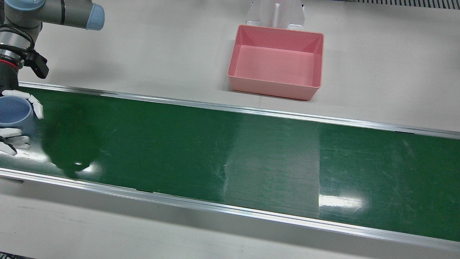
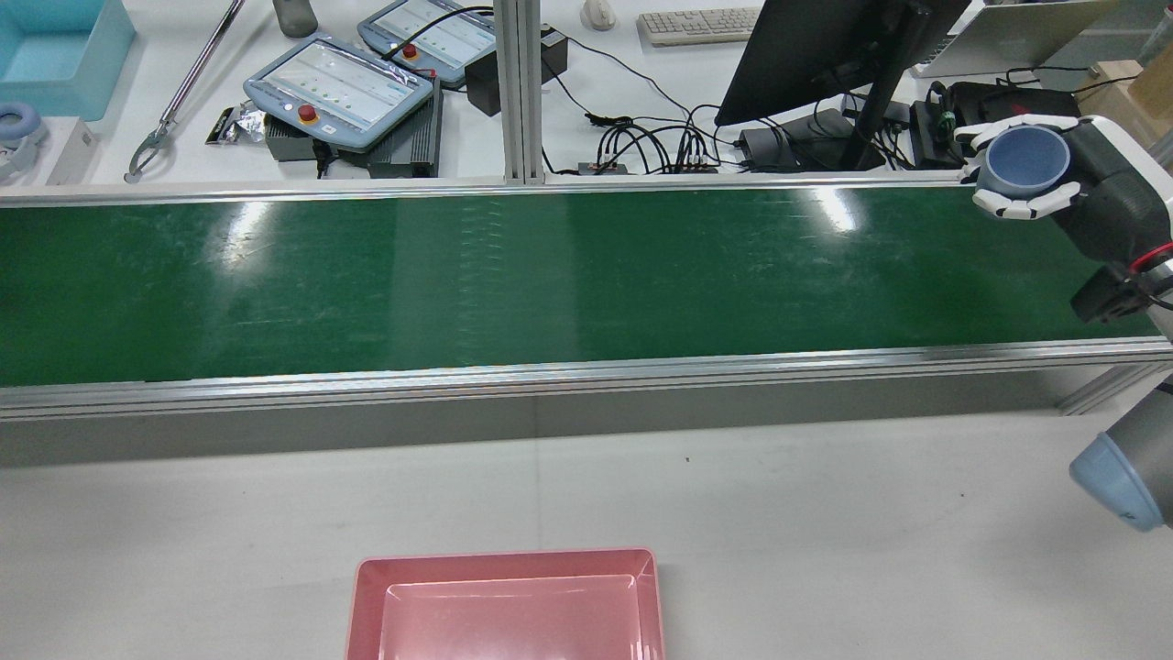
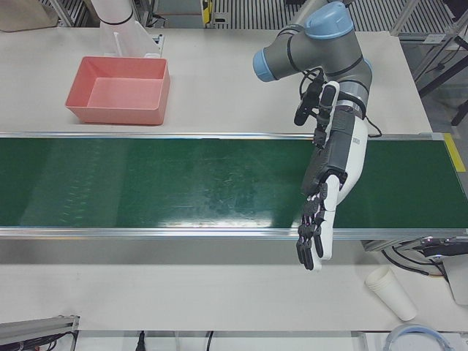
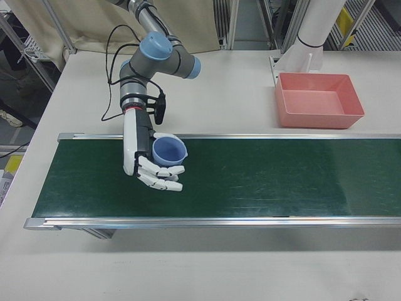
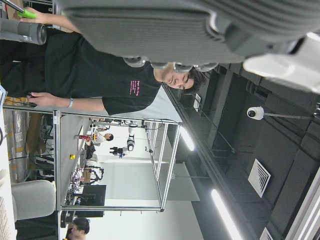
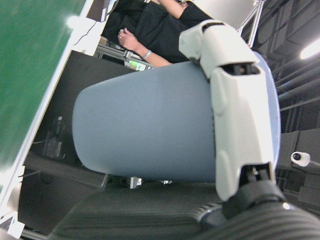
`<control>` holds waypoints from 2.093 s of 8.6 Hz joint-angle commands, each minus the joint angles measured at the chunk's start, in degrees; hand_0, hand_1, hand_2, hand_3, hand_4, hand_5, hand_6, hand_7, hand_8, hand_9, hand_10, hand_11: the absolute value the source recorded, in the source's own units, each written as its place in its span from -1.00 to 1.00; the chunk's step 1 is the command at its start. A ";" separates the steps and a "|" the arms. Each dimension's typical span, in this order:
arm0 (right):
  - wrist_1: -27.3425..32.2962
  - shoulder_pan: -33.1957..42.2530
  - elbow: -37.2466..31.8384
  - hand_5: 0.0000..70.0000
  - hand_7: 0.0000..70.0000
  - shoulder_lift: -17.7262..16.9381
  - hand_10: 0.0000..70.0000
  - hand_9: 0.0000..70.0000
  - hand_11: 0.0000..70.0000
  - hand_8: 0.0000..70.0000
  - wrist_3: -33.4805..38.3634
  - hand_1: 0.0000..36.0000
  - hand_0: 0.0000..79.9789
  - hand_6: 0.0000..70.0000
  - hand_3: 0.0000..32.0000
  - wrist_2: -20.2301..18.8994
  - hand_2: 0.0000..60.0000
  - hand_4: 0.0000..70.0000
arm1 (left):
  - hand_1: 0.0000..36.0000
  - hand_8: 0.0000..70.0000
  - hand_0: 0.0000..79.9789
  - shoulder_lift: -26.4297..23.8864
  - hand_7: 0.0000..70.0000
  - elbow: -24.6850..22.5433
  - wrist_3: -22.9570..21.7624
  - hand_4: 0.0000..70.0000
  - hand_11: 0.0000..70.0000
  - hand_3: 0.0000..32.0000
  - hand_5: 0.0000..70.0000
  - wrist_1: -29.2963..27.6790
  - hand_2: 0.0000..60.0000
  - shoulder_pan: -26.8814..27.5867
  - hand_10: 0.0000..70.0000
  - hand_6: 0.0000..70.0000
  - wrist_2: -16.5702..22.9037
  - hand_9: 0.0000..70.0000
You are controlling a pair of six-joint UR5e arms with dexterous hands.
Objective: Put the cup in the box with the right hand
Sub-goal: 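Lift the cup off the belt and carry it toward the pink tray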
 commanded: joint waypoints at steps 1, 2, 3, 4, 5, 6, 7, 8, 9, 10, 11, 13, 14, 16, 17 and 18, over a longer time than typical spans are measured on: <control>-4.68 -5.07 10.57 -0.09 1.00 3.86 0.99 1.00 1.00 1.00 -0.70 1.00 0.87 0.53 -1.00 0.04 1.00 -0.28 | -1.00 -1.00 -1.00 0.00 -1.00 -0.04 0.00 -1.00 -1.00 -1.00 -1.00 0.00 -1.00 0.00 -1.00 -1.00 0.03 -1.00; -8.64 -9.19 15.21 -0.12 1.00 5.72 0.87 1.00 1.00 1.00 -2.35 1.00 0.97 0.50 -1.00 -0.40 1.00 -0.14 | -1.00 -1.00 -1.00 0.00 -1.00 -0.04 0.00 -1.00 -1.00 -1.00 -1.00 0.00 -1.00 0.00 -1.00 -1.00 0.03 -1.00; -10.85 -14.37 20.65 -0.15 1.00 6.35 0.81 1.00 1.00 1.00 -5.85 1.00 1.00 0.47 -1.00 -0.40 1.00 -0.10 | -1.00 -1.00 -1.00 0.00 -1.00 -0.04 0.00 -1.00 -1.00 -1.00 -1.00 0.00 -1.00 0.00 -1.00 -1.00 0.03 -1.00; -13.05 -19.38 26.27 -0.16 1.00 6.53 0.77 1.00 1.00 1.00 -9.36 1.00 1.00 0.45 -1.00 -0.05 1.00 -0.13 | -1.00 -1.00 -1.00 0.00 -1.00 -0.04 0.00 -1.00 -1.00 -1.00 -1.00 0.00 -1.00 0.00 -1.00 -1.00 0.03 -1.00; -15.42 -23.95 30.94 -0.17 1.00 6.53 0.72 1.00 1.00 1.00 -12.36 1.00 1.00 0.43 -1.00 0.30 1.00 -0.12 | -1.00 -1.00 -1.00 0.00 -1.00 -0.04 0.00 -1.00 -1.00 -1.00 -1.00 0.09 -1.00 0.00 -1.00 -1.00 -0.06 -1.00; -16.40 -28.70 34.03 -0.17 1.00 6.53 0.69 1.00 1.00 1.00 -15.34 1.00 1.00 0.43 -1.00 0.39 1.00 -0.04 | -1.00 -1.00 -1.00 0.00 -1.00 -0.04 0.00 -1.00 -1.00 -1.00 -1.00 0.09 -1.00 0.00 -1.00 -1.00 -0.06 -1.00; -16.50 -34.14 34.85 -0.18 1.00 6.53 0.67 1.00 1.00 1.00 -17.90 1.00 1.00 0.42 -1.00 0.65 1.00 -0.13 | -1.00 -1.00 -1.00 0.00 -1.00 -0.04 0.00 -1.00 -1.00 -1.00 -1.00 0.00 -1.00 0.00 -1.00 -1.00 -0.06 -1.00; -16.41 -40.37 34.86 -0.18 1.00 6.53 0.64 1.00 1.00 1.00 -19.92 1.00 1.00 0.41 -1.00 3.79 1.00 -0.11 | -1.00 -1.00 -1.00 0.00 -1.00 -0.04 0.00 -1.00 -1.00 -1.00 -1.00 0.00 -1.00 0.00 -1.00 -1.00 0.03 -1.00; -16.32 -47.74 34.77 -0.18 1.00 6.96 0.64 1.00 1.00 1.00 -21.95 1.00 1.00 0.41 -1.00 7.99 1.00 -0.11 | -1.00 -1.00 -1.00 0.00 -1.00 -0.04 0.00 -1.00 -1.00 -1.00 -1.00 0.00 -1.00 0.00 -1.00 -1.00 -0.06 -1.00; -16.24 -52.43 34.59 -0.20 1.00 8.10 0.57 1.00 1.00 1.00 -23.97 1.00 1.00 0.39 -1.00 10.82 1.00 -0.27 | -1.00 -1.00 -1.00 0.00 -1.00 -0.04 0.00 -1.00 -1.00 -1.00 -1.00 0.00 -1.00 0.00 -1.00 -1.00 -0.06 -1.00; -16.23 -53.78 34.59 -0.20 1.00 8.46 0.57 1.00 1.00 1.00 -24.16 1.00 1.00 0.39 -1.00 11.63 1.00 -0.27 | -1.00 -1.00 -1.00 0.00 -1.00 -0.04 0.00 -1.00 -1.00 -1.00 -1.00 0.00 -1.00 0.00 -1.00 -1.00 0.03 -1.00; -15.71 -55.46 34.24 -0.32 1.00 8.46 0.36 1.00 1.00 0.62 -24.08 1.00 0.95 0.15 -1.00 11.46 1.00 -0.46 | -1.00 -1.00 -1.00 0.00 -1.00 -0.04 0.00 -1.00 -1.00 -1.00 -1.00 0.00 -1.00 0.00 -1.00 -1.00 -0.06 -1.00; -15.71 -55.81 34.07 -0.44 1.00 8.46 0.20 0.99 0.78 0.26 -23.99 0.98 0.91 -0.07 -1.00 11.46 0.98 -0.53 | -1.00 -1.00 -1.00 0.00 -1.00 -0.04 0.00 -1.00 -1.00 -1.00 -1.00 0.00 -1.00 0.00 -1.00 -1.00 -0.06 -1.00; -15.71 -56.08 34.07 -0.93 -0.73 8.46 -1.00 -0.99 -1.00 -1.00 -23.81 -0.79 0.24 -0.92 -1.00 11.46 -1.00 -0.70 | -1.00 -1.00 -1.00 0.00 -1.00 0.05 0.00 -1.00 -1.00 -1.00 -1.00 0.00 -1.00 0.00 -1.00 -1.00 -0.06 -1.00; -15.71 -56.25 34.15 -0.93 -0.73 8.46 -1.00 -0.99 -1.00 -1.00 -23.90 -0.79 0.24 -0.92 -1.00 11.55 -1.00 -0.70 | -1.00 -1.00 -1.00 0.00 -1.00 0.05 0.00 -1.00 -1.00 -1.00 -1.00 0.00 -1.00 0.00 -1.00 -1.00 -0.06 -1.00; -15.71 -56.43 34.15 -0.93 -0.61 8.46 -1.00 -0.96 -1.00 -1.00 -23.81 -0.69 0.22 -0.91 -1.00 11.55 -0.98 -0.71 | -1.00 -1.00 -1.00 0.00 -1.00 0.05 0.00 -1.00 -1.00 -1.00 -1.00 0.00 -1.00 0.00 -1.00 -1.00 -0.06 -1.00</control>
